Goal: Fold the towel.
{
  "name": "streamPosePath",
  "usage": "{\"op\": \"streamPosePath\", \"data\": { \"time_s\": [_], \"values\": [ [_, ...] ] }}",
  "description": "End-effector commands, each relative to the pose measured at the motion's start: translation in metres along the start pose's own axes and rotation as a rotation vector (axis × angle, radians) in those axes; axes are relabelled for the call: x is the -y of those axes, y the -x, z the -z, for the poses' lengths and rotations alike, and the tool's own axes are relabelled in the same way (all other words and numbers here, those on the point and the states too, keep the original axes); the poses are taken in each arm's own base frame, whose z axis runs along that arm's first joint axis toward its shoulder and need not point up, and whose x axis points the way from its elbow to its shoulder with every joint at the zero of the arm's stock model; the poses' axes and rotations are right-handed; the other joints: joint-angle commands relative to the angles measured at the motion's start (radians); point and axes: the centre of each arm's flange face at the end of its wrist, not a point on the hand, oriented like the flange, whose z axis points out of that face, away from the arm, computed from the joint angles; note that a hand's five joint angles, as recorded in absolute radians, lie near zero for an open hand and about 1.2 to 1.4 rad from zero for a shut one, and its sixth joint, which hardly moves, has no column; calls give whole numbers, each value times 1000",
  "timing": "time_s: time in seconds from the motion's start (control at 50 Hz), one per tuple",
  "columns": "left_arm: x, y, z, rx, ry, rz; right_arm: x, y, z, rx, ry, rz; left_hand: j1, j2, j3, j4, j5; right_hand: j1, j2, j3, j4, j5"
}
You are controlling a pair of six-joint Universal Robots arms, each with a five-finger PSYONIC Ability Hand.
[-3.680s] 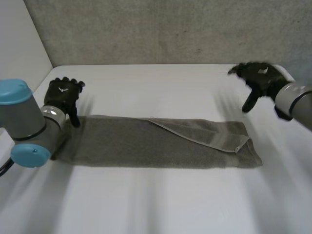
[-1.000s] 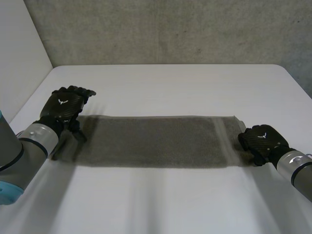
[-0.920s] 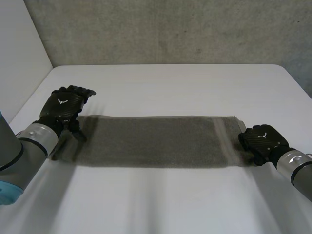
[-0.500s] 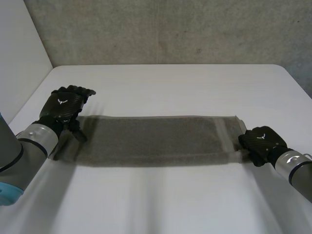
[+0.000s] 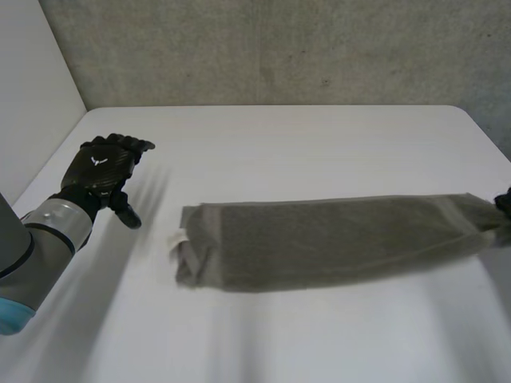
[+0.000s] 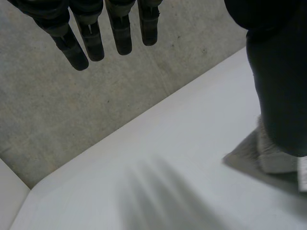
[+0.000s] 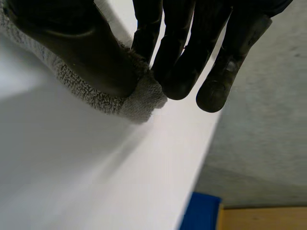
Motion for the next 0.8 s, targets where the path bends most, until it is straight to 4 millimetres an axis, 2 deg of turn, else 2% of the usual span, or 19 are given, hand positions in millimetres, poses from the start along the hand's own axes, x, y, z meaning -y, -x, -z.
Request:
{"op": "streamPosePath", "data": {
  "time_s": [0.02, 0.06, 0.16, 0.18, 0.22, 0.24, 0.28, 0.3, 0.34, 0.36, 0.4, 0.46, 0.5, 0.56, 0.64, 0.66, 0.68, 0.72, 0.8],
  "values": [
    [2, 0, 0, 1, -5, 1, 56, -9, 11, -49, -146, 42, -83, -75, -61, -80, -211, 82, 110, 49, 56, 70],
    [2, 0, 0, 1, -5, 0, 102, 0, 26, -50, -267, 19, -83, -75, -61, -80, -211, 82, 110, 49, 56, 70],
    [1, -2, 1, -3, -1, 1, 160, 24, 51, -32, -421, 21, -83, -75, -61, -80, -211, 82, 110, 49, 56, 70],
    [1, -2, 1, -3, -1, 1, 160, 24, 51, -31, -422, 21, -83, -75, -61, -80, -211, 82, 110, 49, 56, 70],
    [0, -6, 3, -14, 0, 3, 204, 56, 74, 19, -549, 55, -83, -75, -61, -80, -211, 82, 110, 49, 56, 70],
    [0, -6, 3, -14, 0, 3, 205, 56, 75, 19, -550, 55, -83, -75, -61, -80, -211, 82, 110, 49, 56, 70],
    [1, -9, 4, -21, -3, 2, 237, 99, 96, 112, -649, 80, -80, -73, -58, -77, -209, 82, 110, 49, 56, 70],
    [1, -9, 4, -21, -3, 2, 237, 100, 96, 112, -650, 80, -80, -73, -58, -77, -209, 82, 110, 49, 56, 70],
    [4, -8, 5, -17, -9, 0, 257, 151, 118, 237, -733, 115, -80, -73, -58, -77, -209, 82, 110, 49, 56, 70],
    [4, -8, 5, -16, -9, 0, 257, 151, 118, 237, -734, 115, -80, -73, -58, -77, -209, 82, 110, 49, 56, 70],
    [6, -7, 6, -15, -15, 0, 260, 203, 134, 364, -766, 156, -80, -73, -58, -77, -209, 82, 110, 49, 56, 70],
    [6, -7, 6, -15, -15, 3, 257, 227, 140, 421, -768, 184, -80, -73, -58, -77, -209, 82, 110, 49, 56, 70],
    [6, -7, 6, -13, -16, 9, 246, 269, 150, 511, -768, 248, -80, -73, -58, -77, -209, 82, 110, 49, 56, 70],
    [6, -7, 7, -14, -15, 11, 239, 295, 159, 566, -777, 291, -80, -73, -58, -77, -209, 82, 110, 49, 56, 70],
    [5, -7, 7, -14, -13, 11, 239, 305, 167, 587, -800, 303, -80, -73, -58, -77, -209, -48, -20, -80, -74, -60],
    [5, -7, 7, -14, -15, 11, 239, 307, 168, 590, -805, 298, -80, -73, -58, -77, -209, -381, -353, -413, -406, -392],
    [5, -7, 7, -14, -15, 11, 239, 307, 168, 590, -805, 298, -80, -73, -58, -77, -209, -384, -356, -416, -410, -396],
    [6, -7, 7, -13, -21, 9, 238, 306, 166, 583, -801, 289, -80, -73, -58, -77, -209, -1091, -1063, -1123, -1117, -1103],
    [6, -7, 7, -15, -21, 9, 237, 300, 163, 562, -783, 278, -83, -75, -61, -80, -211, -1140, -1112, -1172, -1166, -1152]
  ]
}}
